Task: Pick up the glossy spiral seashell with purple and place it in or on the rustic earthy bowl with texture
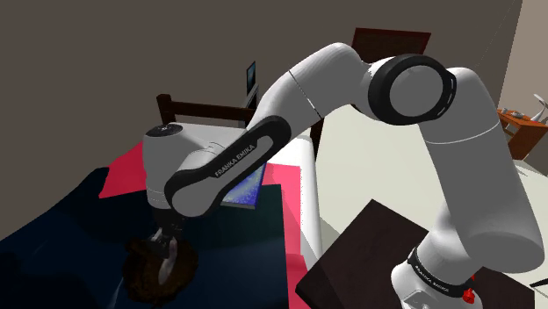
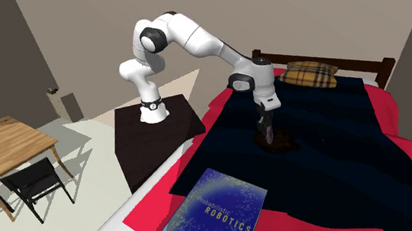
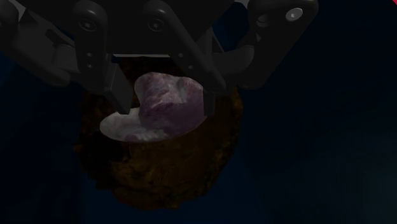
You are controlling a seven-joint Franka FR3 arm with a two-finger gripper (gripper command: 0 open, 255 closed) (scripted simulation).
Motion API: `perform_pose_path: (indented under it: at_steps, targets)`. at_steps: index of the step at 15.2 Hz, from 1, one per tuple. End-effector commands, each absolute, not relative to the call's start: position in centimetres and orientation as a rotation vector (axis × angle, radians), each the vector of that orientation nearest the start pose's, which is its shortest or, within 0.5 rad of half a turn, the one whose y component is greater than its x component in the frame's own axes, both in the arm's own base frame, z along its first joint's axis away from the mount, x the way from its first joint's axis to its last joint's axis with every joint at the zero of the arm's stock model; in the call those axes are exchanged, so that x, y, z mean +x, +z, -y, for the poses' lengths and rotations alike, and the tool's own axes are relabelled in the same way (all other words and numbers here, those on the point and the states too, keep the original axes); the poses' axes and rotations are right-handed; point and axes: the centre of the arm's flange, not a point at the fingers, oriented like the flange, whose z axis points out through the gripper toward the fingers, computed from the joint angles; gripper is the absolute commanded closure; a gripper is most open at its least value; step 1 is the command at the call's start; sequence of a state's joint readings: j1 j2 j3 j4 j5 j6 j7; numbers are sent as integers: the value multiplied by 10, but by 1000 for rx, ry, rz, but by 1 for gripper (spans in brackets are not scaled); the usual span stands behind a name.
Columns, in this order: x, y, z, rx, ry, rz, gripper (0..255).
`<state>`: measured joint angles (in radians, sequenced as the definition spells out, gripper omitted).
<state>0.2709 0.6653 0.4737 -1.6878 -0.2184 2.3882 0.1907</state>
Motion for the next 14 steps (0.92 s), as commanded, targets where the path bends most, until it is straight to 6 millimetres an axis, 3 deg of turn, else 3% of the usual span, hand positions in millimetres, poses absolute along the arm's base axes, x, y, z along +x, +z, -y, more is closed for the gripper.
perform_pose_path:
  at_steps: [1, 6, 10, 14]
  targets:
    - [533, 256, -435, -2844, -74, 883, 0]
    - [533, 256, -435, -2844, -74, 883, 0]
    - [533, 305, -427, -2844, -74, 883, 0]
    - [533, 305, -427, -2844, -74, 883, 0]
